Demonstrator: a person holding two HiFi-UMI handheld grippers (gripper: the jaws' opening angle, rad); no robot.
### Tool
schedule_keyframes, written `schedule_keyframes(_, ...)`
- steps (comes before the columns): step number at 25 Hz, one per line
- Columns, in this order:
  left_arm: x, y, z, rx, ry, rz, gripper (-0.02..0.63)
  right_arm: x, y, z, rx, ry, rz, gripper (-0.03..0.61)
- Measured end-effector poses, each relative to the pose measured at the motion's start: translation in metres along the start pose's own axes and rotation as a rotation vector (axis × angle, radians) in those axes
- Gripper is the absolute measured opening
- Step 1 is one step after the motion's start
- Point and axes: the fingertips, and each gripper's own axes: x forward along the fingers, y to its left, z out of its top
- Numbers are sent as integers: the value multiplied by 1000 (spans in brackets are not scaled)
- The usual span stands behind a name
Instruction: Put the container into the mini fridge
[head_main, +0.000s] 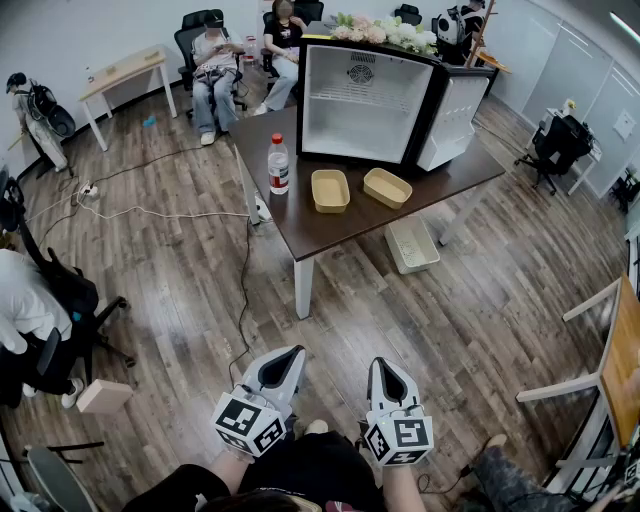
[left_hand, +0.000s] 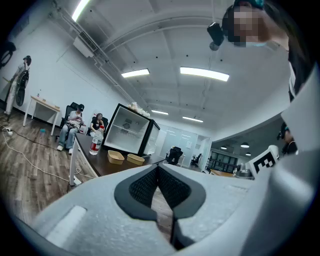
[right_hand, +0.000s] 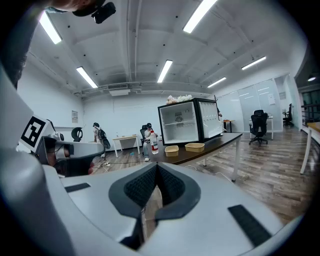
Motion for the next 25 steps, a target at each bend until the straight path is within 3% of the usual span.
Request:
schedule_keyframes(12, 3, 29, 2, -2, 28, -70, 8, 27, 20, -7, 11, 31, -57, 8)
schedule_keyframes(17, 6, 49, 7, -4, 39, -130, 9, 44, 29, -11, 65, 26, -92, 9)
schedule_keyframes(25, 2, 67, 12, 35, 72, -232, 8, 61, 47, -8, 52, -10, -198, 9)
